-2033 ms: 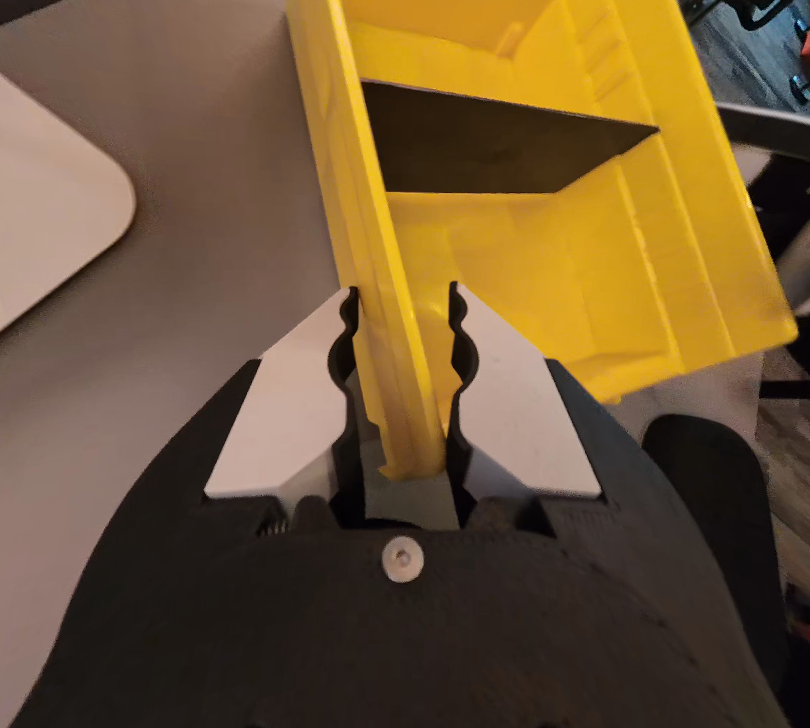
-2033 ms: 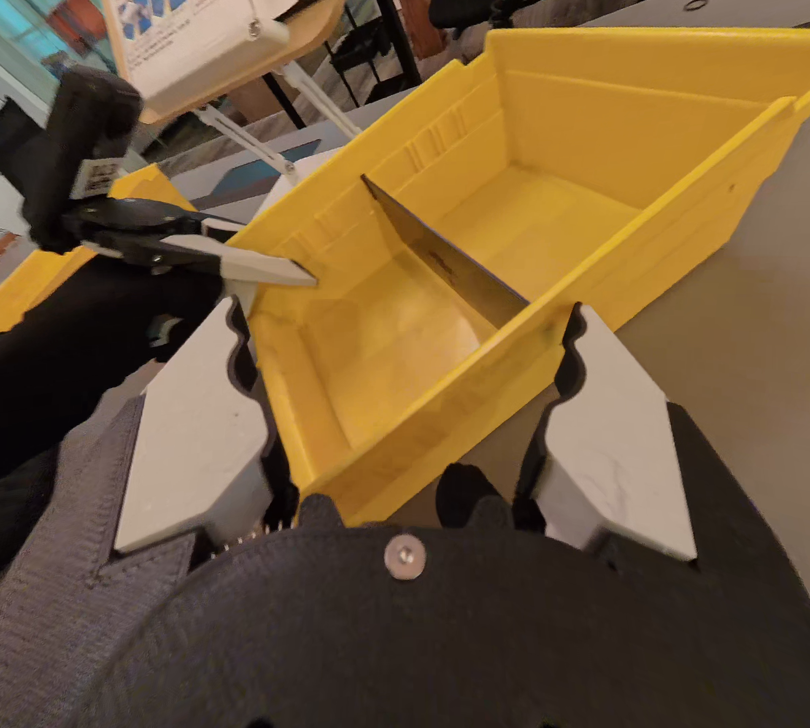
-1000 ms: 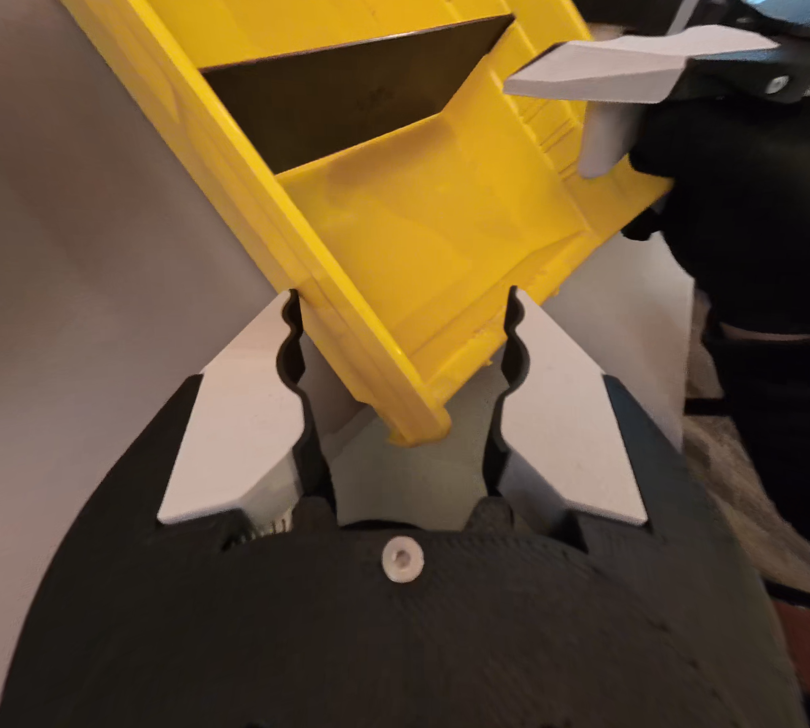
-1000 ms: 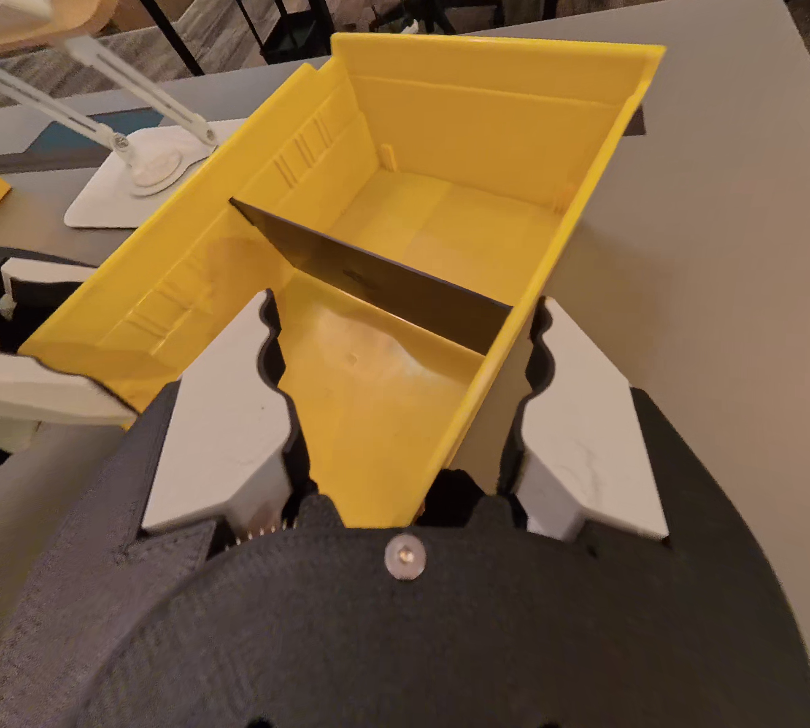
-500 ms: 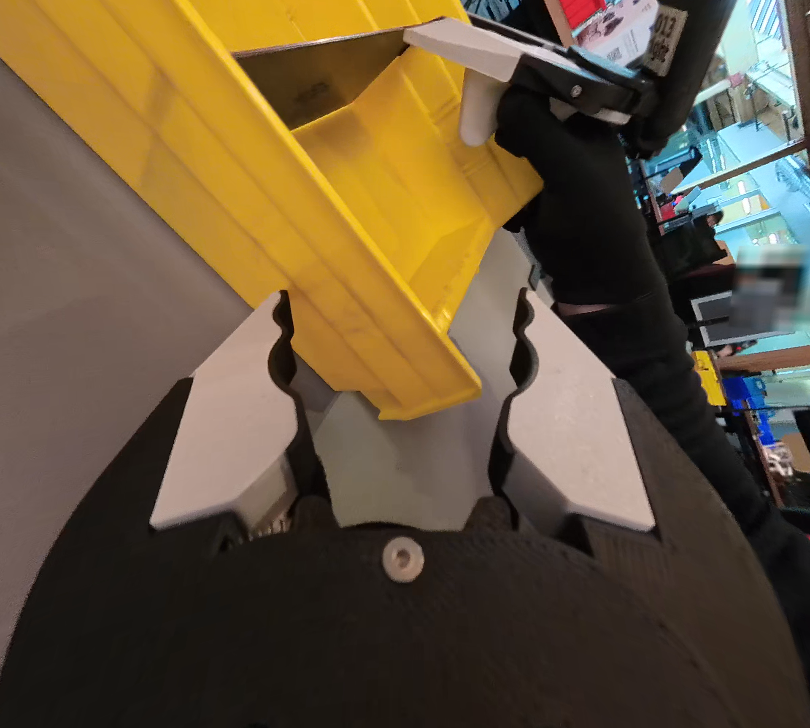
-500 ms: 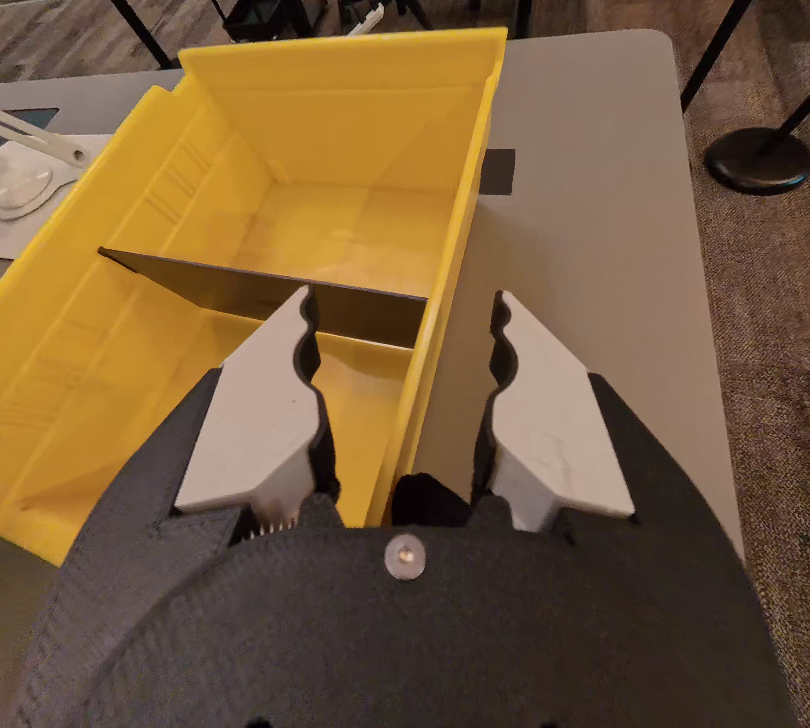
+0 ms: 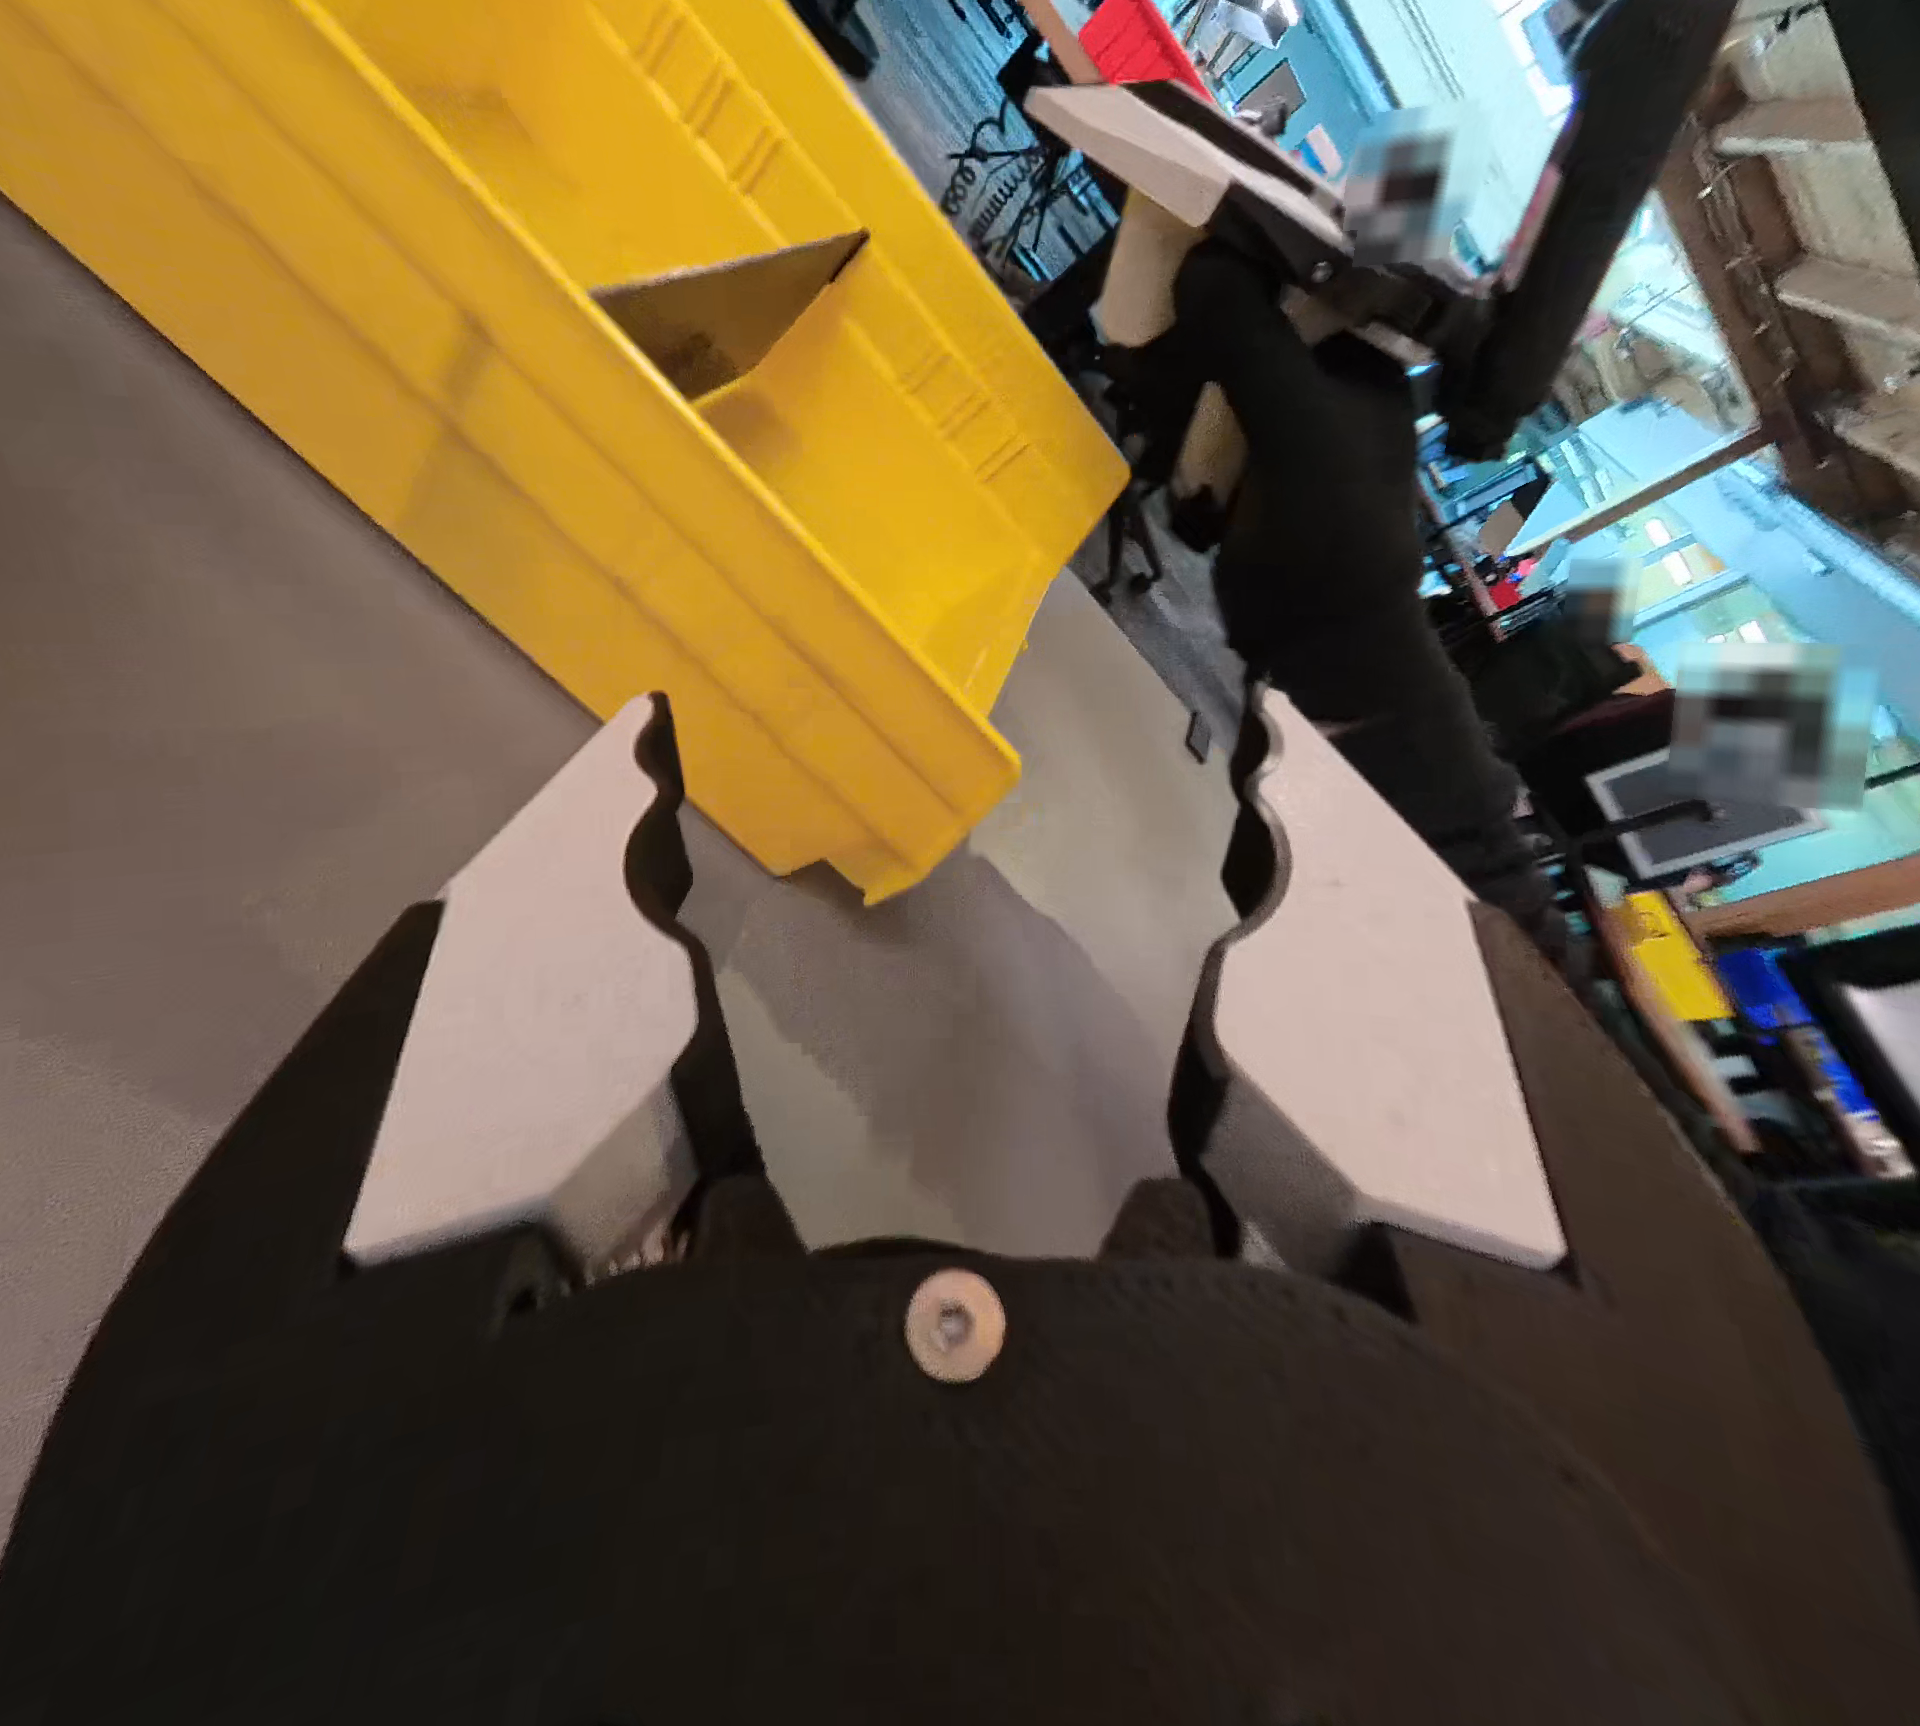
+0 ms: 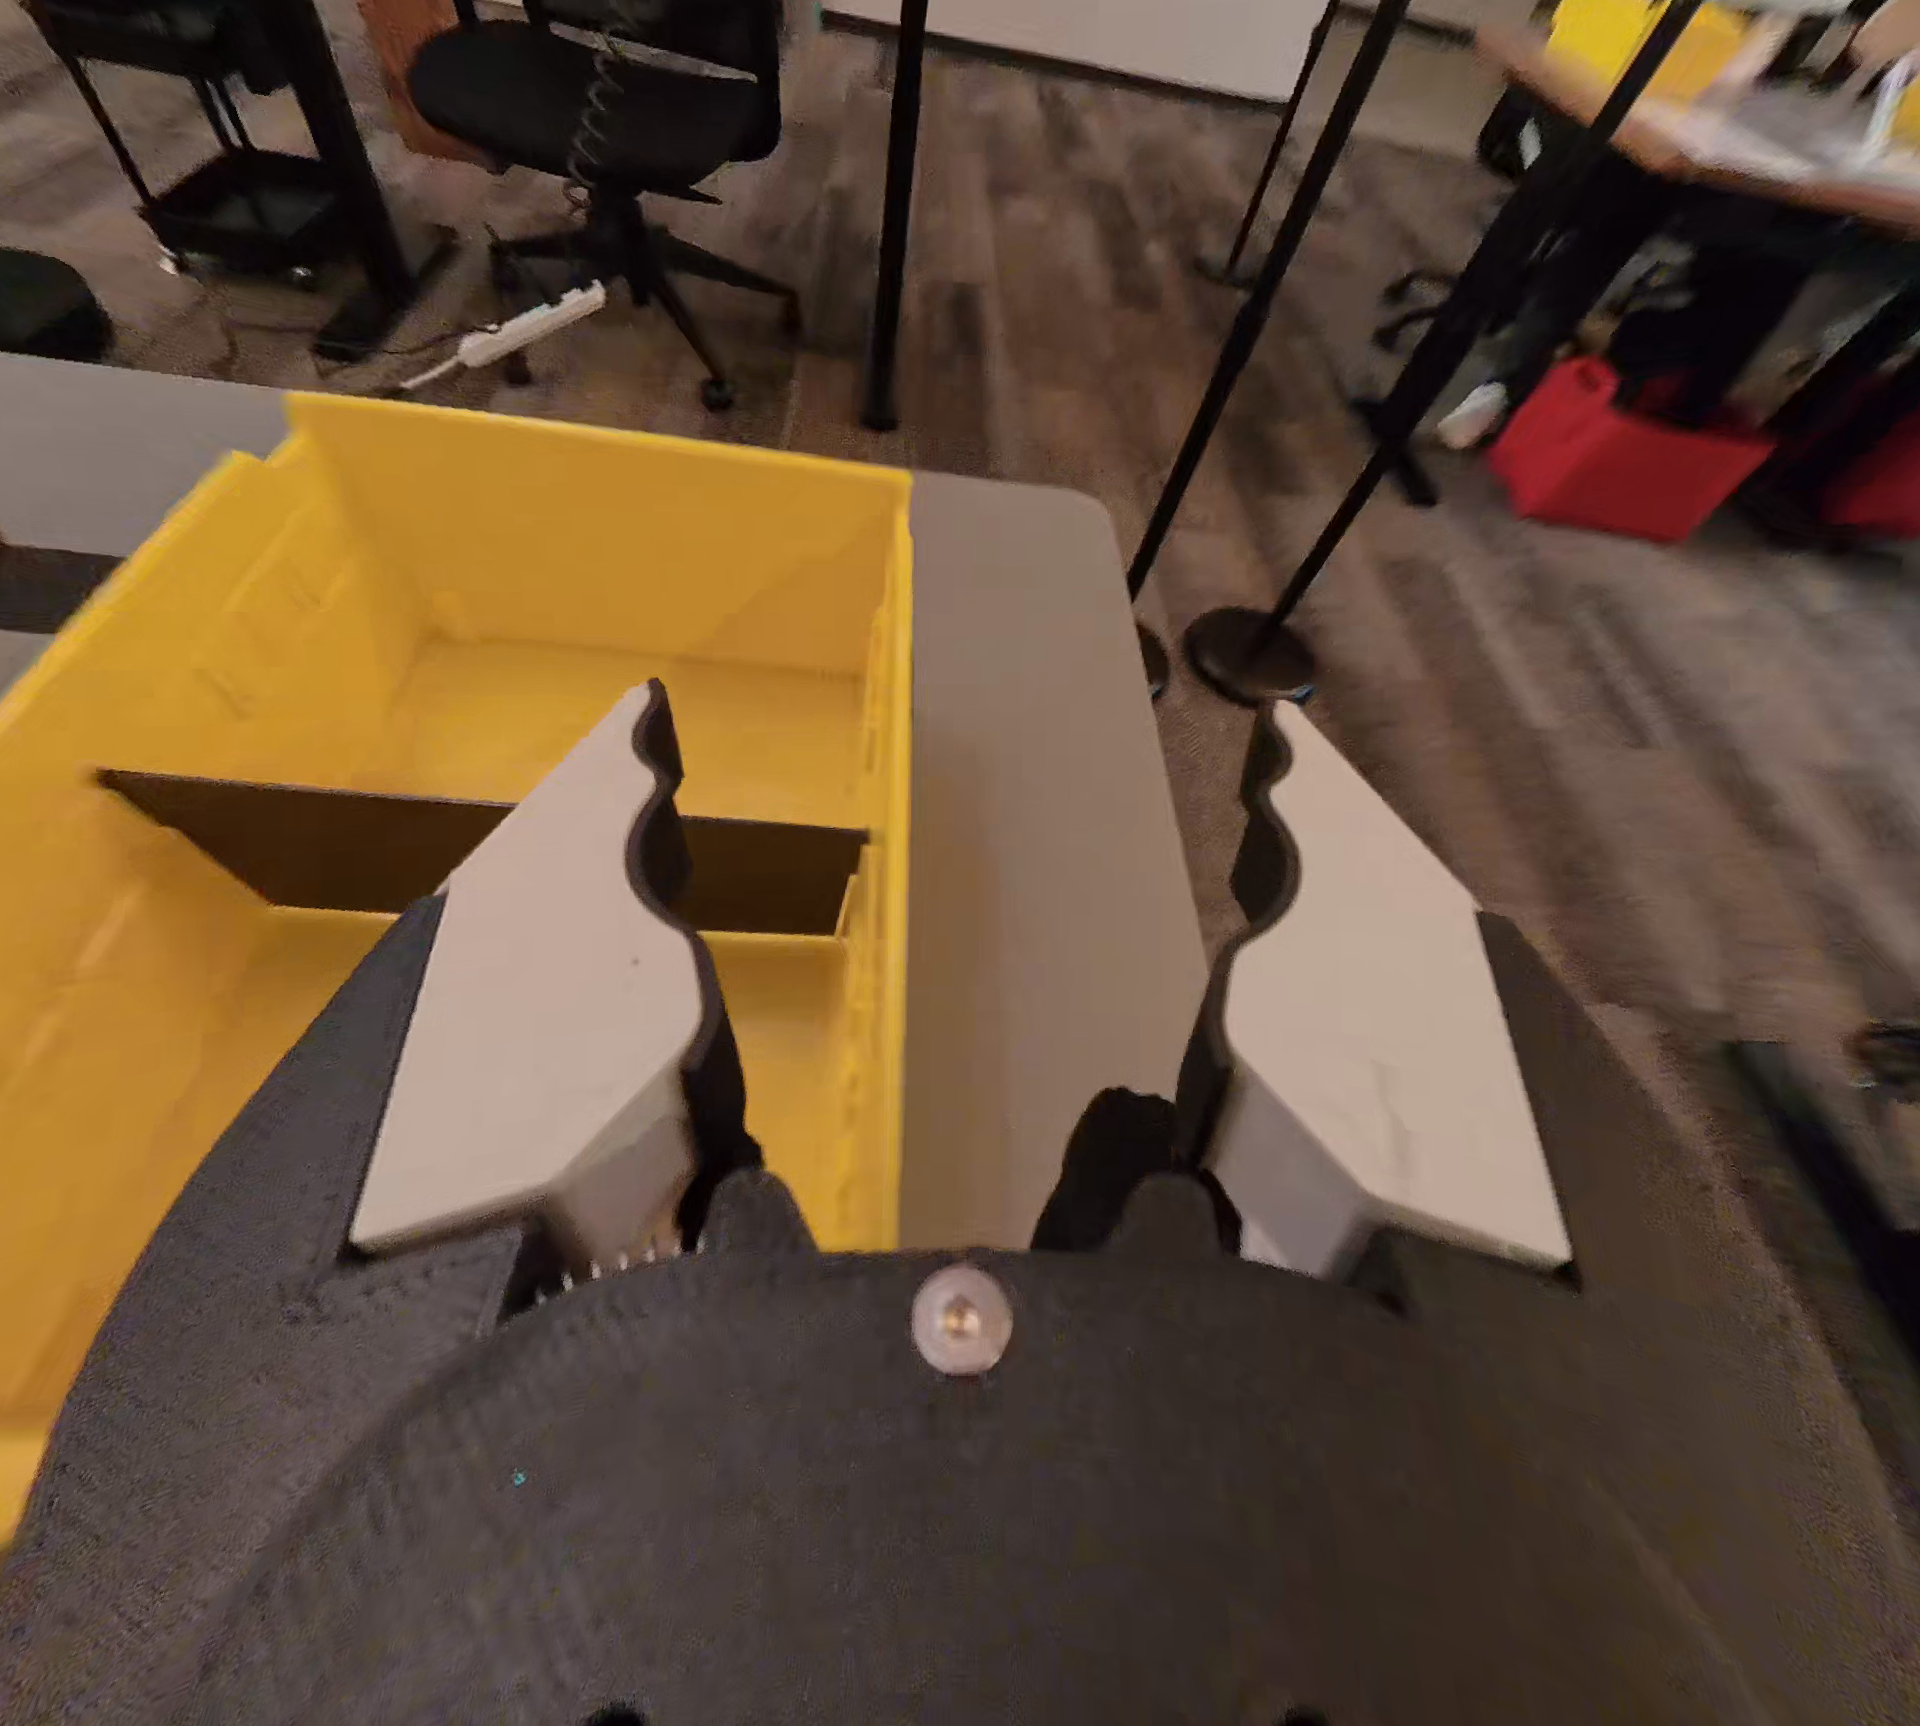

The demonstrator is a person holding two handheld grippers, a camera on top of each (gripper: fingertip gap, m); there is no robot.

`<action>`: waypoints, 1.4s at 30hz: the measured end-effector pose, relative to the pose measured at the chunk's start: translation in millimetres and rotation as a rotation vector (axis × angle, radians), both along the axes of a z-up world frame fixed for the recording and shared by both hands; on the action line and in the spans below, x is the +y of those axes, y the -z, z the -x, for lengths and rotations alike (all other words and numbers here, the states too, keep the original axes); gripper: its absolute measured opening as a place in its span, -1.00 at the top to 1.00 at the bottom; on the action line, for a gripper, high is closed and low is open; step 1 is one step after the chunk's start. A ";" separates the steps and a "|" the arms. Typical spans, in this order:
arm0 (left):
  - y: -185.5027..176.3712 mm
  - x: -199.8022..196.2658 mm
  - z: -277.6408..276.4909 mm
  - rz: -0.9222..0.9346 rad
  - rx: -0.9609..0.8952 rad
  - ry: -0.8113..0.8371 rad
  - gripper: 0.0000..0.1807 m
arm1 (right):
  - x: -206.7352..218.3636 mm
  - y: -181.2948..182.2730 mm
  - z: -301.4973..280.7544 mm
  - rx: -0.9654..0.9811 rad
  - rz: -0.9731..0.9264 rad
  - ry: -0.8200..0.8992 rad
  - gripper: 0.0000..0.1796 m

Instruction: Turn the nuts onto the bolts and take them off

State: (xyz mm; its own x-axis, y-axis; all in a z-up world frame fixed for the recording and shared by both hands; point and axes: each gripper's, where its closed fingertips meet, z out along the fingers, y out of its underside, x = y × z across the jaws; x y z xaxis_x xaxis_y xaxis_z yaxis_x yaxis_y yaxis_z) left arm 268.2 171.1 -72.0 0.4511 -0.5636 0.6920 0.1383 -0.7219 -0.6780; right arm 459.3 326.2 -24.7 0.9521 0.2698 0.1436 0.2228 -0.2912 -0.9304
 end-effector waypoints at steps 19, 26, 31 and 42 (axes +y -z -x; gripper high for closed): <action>-101.9 -70.2 415.6 -0.317 0.624 -0.521 0.53 | -142.3 -70.6 445.2 0.444 -0.024 -0.883 0.14; -10.0 -127.0 594.6 0.105 0.910 -0.648 0.64 | -141.0 57.3 488.2 0.352 0.131 -0.893 0.21; 58.7 -150.7 640.8 0.338 1.110 -0.590 0.63 | -135.9 97.7 490.6 0.327 0.237 -0.896 0.20; 103.2 -142.9 652.2 0.448 1.203 -0.557 0.72 | -134.4 99.1 487.8 0.264 0.203 -0.905 0.22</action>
State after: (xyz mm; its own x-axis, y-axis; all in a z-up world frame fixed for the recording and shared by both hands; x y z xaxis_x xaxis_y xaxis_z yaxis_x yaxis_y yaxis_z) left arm -384.0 28.1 -175.2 0.9780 0.0471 -0.2033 -0.0193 -0.9495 -0.3132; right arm -28.5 191.8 -123.8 0.3658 0.9140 -0.1756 0.2326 -0.2724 -0.9336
